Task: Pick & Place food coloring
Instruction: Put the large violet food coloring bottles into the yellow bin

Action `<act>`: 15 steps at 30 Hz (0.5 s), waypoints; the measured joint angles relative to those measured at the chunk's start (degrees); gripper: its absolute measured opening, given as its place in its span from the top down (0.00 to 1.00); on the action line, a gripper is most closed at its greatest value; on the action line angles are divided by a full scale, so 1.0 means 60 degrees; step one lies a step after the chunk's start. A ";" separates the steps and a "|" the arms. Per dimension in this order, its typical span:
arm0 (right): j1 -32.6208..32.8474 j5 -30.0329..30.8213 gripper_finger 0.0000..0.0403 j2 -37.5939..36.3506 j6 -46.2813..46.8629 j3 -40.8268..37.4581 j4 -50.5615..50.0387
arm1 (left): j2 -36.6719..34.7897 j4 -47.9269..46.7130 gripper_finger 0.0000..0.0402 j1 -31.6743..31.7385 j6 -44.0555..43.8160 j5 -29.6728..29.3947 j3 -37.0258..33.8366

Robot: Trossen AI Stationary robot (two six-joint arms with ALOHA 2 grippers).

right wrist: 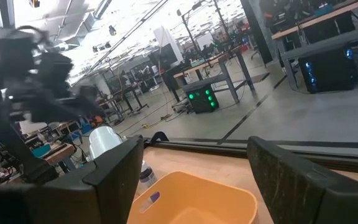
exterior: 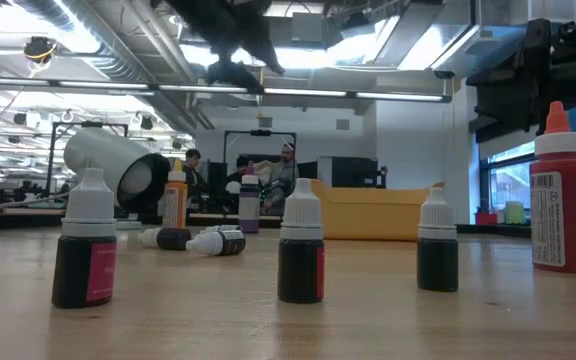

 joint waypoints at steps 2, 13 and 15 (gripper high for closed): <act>0.0000 0.0063 0.28 -0.0001 0.0004 0.0002 -0.0004 | 0.0333 -0.0064 0.31 0.0235 -0.0221 0.0133 0.0015; -0.0004 0.0072 0.28 -0.0002 0.0015 0.0003 -0.0004 | 0.2554 -0.3298 0.32 0.0561 -0.0562 -0.0771 0.1985; 0.0000 0.0074 0.28 -0.0003 0.0007 0.0004 -0.0002 | 0.2860 -0.3859 0.32 0.0615 -0.0534 -0.0999 0.2426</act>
